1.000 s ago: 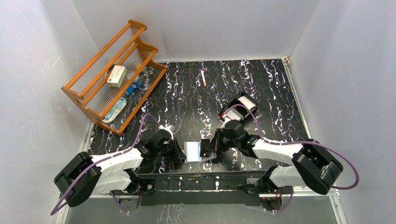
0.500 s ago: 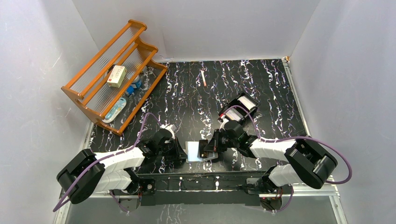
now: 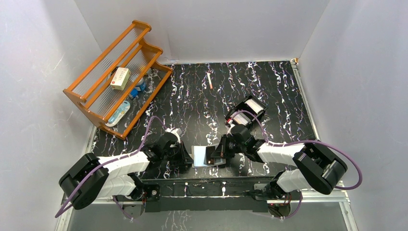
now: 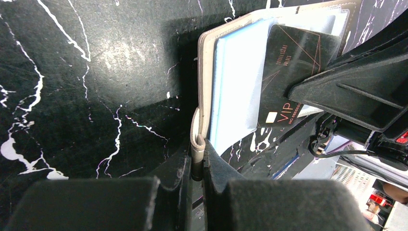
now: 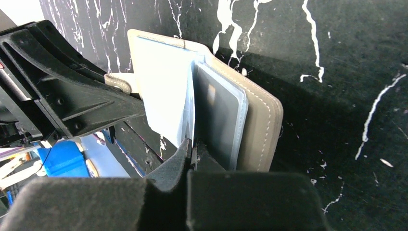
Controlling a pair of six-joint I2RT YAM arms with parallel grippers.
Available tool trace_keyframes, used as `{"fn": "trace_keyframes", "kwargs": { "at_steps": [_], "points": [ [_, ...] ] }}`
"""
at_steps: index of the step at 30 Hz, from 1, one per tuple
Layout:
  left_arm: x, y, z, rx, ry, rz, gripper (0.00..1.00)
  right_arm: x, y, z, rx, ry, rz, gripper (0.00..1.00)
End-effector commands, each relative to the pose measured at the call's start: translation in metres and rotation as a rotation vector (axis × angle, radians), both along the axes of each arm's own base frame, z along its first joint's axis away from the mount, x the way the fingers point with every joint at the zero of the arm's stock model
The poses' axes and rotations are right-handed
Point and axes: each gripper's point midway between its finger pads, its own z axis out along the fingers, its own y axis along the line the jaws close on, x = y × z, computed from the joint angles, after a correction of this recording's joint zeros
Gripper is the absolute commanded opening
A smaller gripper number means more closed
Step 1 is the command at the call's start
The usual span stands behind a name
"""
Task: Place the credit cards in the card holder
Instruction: Insert the credit card into the card holder.
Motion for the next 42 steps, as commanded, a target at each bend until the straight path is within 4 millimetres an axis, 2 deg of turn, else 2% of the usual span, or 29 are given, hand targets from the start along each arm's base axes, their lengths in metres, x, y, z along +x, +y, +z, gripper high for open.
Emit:
{"fn": "trace_keyframes", "kwargs": {
  "at_steps": [1, 11, 18, 20, 24, 29, 37, 42],
  "points": [
    [-0.004, 0.009, -0.010, 0.061, 0.026, -0.001, 0.00, -0.004, -0.014, -0.013, -0.087, 0.027, -0.003, 0.00],
    [-0.004, 0.009, -0.011, 0.066, 0.032, -0.002, 0.00, -0.011, -0.006, -0.024, -0.110, 0.061, 0.113, 0.00],
    [-0.004, 0.008, -0.011, 0.069, 0.037, -0.005, 0.00, -0.009, -0.001, -0.024, -0.120, 0.079, 0.130, 0.05],
    [-0.003, 0.007, -0.010, 0.064, 0.036, -0.006, 0.00, -0.007, -0.002, -0.023, -0.140, 0.077, 0.127, 0.12],
    [-0.002, 0.011, -0.012, 0.089, 0.025, -0.003, 0.00, -0.001, -0.012, -0.020, -0.205, 0.045, 0.097, 0.35],
    [-0.002, 0.013, -0.010, 0.082, 0.021, 0.016, 0.00, 0.004, -0.021, -0.014, -0.255, 0.021, 0.057, 0.50],
    [0.002, 0.014, -0.007, 0.100, 0.006, 0.015, 0.00, 0.012, -0.026, -0.001, -0.290, -0.017, 0.018, 0.62],
    [0.004, 0.012, -0.003, 0.096, 0.000, 0.016, 0.00, 0.014, -0.018, 0.005, -0.273, -0.026, 0.012, 0.65]
  ]
}}
